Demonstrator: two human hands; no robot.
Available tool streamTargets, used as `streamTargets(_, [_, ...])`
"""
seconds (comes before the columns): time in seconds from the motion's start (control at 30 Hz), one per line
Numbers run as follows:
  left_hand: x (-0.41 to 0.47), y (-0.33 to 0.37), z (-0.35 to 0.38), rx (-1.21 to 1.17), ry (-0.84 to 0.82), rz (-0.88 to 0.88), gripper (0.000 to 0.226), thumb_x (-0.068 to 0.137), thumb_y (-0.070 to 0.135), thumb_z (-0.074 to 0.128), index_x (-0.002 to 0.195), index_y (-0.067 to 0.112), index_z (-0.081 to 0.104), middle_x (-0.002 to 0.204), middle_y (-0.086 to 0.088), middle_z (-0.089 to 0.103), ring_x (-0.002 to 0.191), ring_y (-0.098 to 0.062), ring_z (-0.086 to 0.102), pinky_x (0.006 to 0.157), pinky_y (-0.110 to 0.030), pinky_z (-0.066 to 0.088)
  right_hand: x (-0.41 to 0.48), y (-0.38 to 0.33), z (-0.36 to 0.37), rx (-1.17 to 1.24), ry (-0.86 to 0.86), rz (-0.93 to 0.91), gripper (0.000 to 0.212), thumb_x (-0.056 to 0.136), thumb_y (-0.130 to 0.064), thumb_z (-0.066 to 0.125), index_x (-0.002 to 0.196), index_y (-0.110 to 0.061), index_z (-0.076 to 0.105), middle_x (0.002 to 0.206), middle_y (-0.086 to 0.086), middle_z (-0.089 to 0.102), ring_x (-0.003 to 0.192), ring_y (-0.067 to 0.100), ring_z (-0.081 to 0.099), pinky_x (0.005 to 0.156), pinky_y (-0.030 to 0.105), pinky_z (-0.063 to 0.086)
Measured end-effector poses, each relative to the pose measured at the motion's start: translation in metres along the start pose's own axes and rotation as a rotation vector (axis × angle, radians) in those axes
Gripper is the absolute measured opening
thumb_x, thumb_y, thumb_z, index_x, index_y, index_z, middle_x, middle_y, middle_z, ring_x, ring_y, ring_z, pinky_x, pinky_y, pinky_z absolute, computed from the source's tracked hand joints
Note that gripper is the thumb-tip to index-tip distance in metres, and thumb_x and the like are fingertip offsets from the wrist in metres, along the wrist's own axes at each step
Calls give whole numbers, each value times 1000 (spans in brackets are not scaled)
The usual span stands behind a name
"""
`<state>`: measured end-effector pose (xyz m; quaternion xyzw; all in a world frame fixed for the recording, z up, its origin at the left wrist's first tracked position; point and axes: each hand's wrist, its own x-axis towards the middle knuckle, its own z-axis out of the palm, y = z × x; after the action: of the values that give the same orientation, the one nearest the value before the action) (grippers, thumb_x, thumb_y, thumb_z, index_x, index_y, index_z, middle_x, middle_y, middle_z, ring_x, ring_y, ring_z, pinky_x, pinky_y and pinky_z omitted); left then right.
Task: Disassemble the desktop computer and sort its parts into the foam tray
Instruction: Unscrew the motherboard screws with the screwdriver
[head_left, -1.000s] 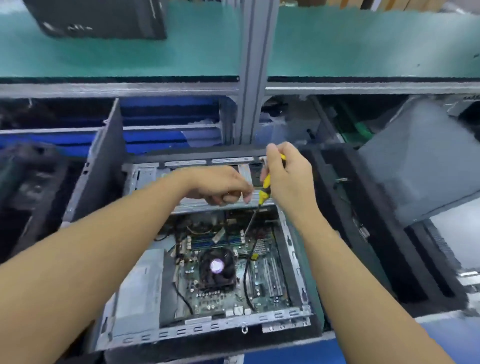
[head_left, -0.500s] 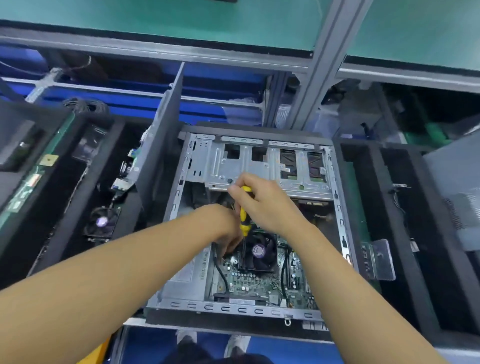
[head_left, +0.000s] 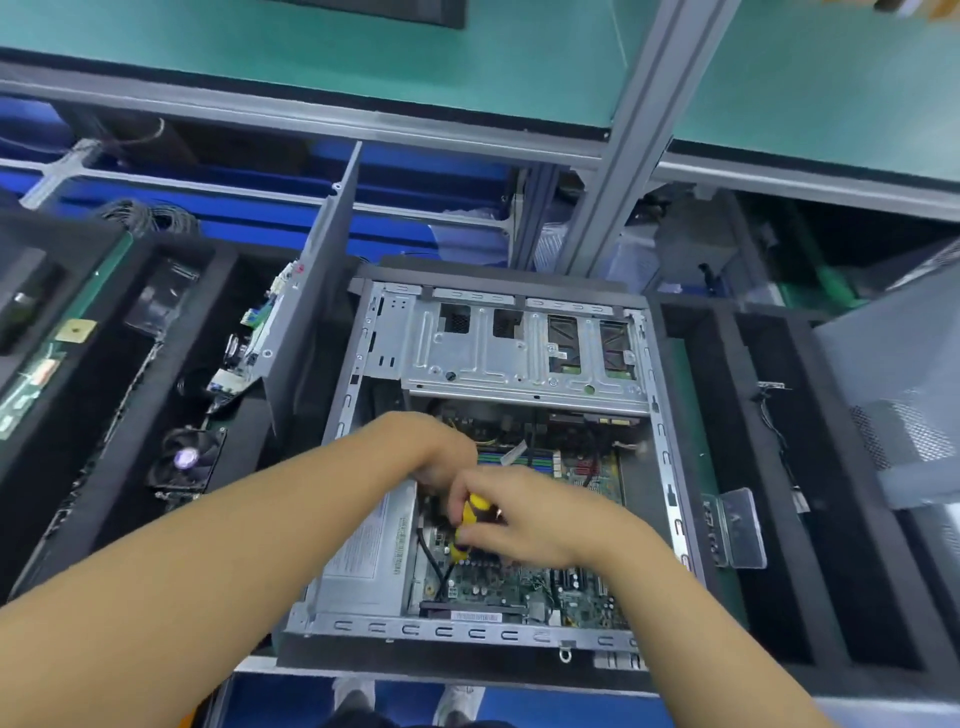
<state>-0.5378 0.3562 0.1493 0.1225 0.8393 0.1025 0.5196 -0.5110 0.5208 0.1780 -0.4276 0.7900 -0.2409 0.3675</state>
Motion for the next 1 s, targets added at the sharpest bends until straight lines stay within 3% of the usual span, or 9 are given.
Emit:
streamTargets(0.1, [2, 0, 0, 77, 28, 20, 8, 85, 13, 63, 80, 19, 66, 67, 6, 52, 60, -14, 41, 55, -27, 37, 7, -9, 16, -110, -40, 3, 7, 98, -27, 55, 103, -25, 52, 105, -5, 56, 89, 14, 52, 78, 35, 45])
streamTargets(0.23, [1, -3, 5, 29, 82, 36, 13, 84, 14, 63, 86, 26, 69, 76, 9, 59, 65, -10, 48, 59, -25, 43, 13, -13, 26, -165, -58, -20, 5, 99, -21, 53, 98, -22, 48, 101, -1, 59, 84, 18, 52, 75, 38, 47])
streamTargets(0.4, [4, -4, 8, -31, 118, 24, 15, 84, 14, 64, 90, 24, 73, 75, 14, 61, 66, -7, 52, 62, -25, 47, 14, -16, 32, -193, -17, -48, 4, 99, -18, 52, 97, -20, 49, 89, -9, 47, 75, 14, 45, 66, 29, 31])
streamTargets(0.53, [7, -6, 11, -101, 120, 37, 16, 87, 17, 68, 100, 20, 77, 82, 15, 67, 73, -3, 59, 69, -22, 49, 13, -23, 39, -279, -6, -79, 3, 99, -13, 52, 98, -12, 49, 90, 1, 50, 73, 22, 47, 63, 36, 38])
streamTargets(0.6, [6, -7, 10, -135, 92, 52, 17, 87, 21, 70, 102, 20, 77, 88, 11, 70, 74, -4, 61, 68, -20, 49, 11, -26, 44, -326, 19, -77, 10, 100, -21, 51, 97, -13, 45, 90, 2, 47, 70, 22, 43, 62, 37, 36])
streamTargets(0.67, [4, -10, 8, -178, 52, 69, 18, 87, 29, 70, 101, 23, 77, 91, 10, 72, 77, -6, 63, 70, -21, 51, 8, -27, 46, -341, 41, -30, 27, 101, -43, 43, 93, -18, 40, 91, 0, 48, 73, 23, 44, 61, 38, 36])
streamTargets(0.77, [-1, -15, 1, -229, 97, 112, 17, 85, 34, 69, 98, 25, 76, 91, 12, 72, 84, -9, 66, 79, -26, 53, 9, -29, 44, -431, 93, -39, 45, 100, -57, 26, 98, -17, 47, 99, 4, 55, 89, 29, 55, 69, 44, 44])
streamTargets(0.87, [-11, -20, -6, -235, 200, 249, 14, 83, 25, 71, 94, 34, 74, 94, 17, 70, 84, 1, 64, 77, -20, 48, 10, -30, 45, -339, 105, -70, 36, 105, -38, 35, 112, -8, 53, 112, 11, 48, 95, 29, 51, 82, 43, 44])
streamTargets(1.0, [-26, -23, -10, -310, 81, 344, 22, 86, 21, 69, 98, 38, 76, 95, 18, 73, 84, 6, 63, 80, -15, 48, 6, -26, 42, -24, 84, -22, 20, 98, -29, 51, 113, -23, 39, 105, -3, 45, 78, 8, 44, 66, 24, 37])
